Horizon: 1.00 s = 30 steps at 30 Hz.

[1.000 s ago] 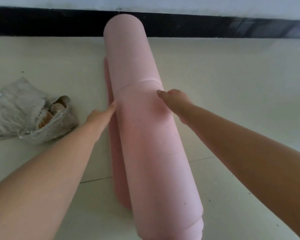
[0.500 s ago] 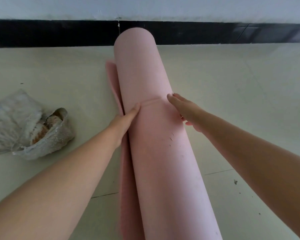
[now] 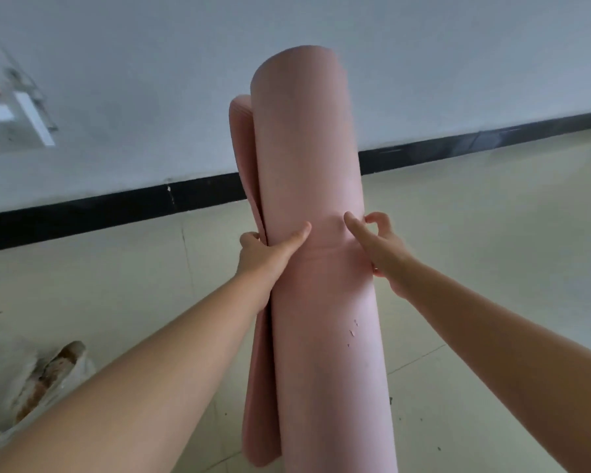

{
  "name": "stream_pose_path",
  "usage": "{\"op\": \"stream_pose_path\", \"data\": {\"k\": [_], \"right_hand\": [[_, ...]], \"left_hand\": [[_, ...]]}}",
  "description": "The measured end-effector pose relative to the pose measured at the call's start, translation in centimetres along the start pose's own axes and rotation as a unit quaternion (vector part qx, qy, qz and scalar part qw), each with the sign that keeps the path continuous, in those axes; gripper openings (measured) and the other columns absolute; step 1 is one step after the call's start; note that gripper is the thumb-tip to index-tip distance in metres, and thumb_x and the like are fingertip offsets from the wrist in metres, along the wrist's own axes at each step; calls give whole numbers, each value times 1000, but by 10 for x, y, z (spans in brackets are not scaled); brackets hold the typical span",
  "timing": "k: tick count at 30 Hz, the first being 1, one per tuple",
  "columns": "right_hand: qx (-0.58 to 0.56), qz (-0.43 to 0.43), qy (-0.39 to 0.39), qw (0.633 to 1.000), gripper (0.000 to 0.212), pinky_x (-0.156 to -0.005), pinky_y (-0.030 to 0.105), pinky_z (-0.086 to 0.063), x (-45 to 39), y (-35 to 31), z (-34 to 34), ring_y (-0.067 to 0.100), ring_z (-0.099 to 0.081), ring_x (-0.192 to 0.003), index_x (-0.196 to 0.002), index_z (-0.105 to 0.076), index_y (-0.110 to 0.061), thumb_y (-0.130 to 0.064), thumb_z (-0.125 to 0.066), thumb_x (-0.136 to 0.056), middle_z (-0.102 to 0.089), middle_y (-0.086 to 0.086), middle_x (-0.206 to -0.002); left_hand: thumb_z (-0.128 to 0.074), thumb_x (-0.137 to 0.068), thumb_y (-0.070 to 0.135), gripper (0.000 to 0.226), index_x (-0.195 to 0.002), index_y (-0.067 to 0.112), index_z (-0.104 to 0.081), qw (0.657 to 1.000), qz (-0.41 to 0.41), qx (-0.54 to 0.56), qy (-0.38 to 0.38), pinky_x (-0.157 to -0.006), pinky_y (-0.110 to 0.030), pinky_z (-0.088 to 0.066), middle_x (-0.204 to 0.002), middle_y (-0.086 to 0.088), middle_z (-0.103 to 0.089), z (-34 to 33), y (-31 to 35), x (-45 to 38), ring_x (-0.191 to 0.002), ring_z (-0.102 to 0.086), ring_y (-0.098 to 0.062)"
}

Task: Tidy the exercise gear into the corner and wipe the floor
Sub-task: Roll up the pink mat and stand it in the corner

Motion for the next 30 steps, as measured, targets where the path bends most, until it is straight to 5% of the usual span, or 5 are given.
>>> {"op": "stream_pose_path", "data": {"k": [4, 9, 15, 24, 30], "right_hand": [[-45, 29, 80, 995, 41, -78, 30, -43, 17, -34, 70, 13, -47, -80, -108, -29, -22, -53, -48, -88, -44, -4, -84], [-117, 57, 79, 988, 56, -113, 44, -31, 38, -72, 131, 25, -42, -128, -136, -29, -26, -58, -32, -90, -41, 6, -139], [-150, 79, 51, 984, 57, -117, 40, -14, 53, -78, 159, 12, -19, -144, -146, -25, -28, -53, -14, -95, -26, -8, -154], [-260, 149, 109, 948, 63, -105, 42, -38, 79, -165, 255, 17, -54, -112, -117, -61, -27, -66, -21, -89, -61, 0, -121], [-78, 111, 100, 986, 12, -68, 32, -51, 76, -192, 288, 15, -56, -66, -92, -52, -21, -31, -57, -87, -54, -1, -80]], "left_hand": [[-70, -65, 63, 108, -148, 39, -5, 996, -78, 24, -38, -112, -41, -33, -153, 2, -29, -35, 76, 22, -136, -39, -24], [-80, -69, 37, 73, -128, 43, -37, 978, -184, 22, -92, -98, -32, -44, -138, 1, -42, -63, 138, 60, -119, -51, -15], [-24, -88, 68, 68, -140, 25, -40, 974, -126, 94, -164, -110, -39, -28, -139, 8, -47, -78, 158, 72, -125, -42, -11], [-39, -68, 79, 64, -95, 28, -66, 937, -309, 11, -160, -102, -40, -45, -111, 3, -66, -113, 324, 128, -109, -61, -17], [-55, -65, 64, 63, -105, 15, -59, 926, -302, -184, -134, -74, -28, -45, -104, 1, -58, -139, 350, 120, -92, -56, -20]]}}
Point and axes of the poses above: each hand's wrist, its own x-axis away from the middle knuckle, its own z-axis out of the back of the hand, y = z × x, the point moved 10 cm from there along -x, towards the middle knuckle
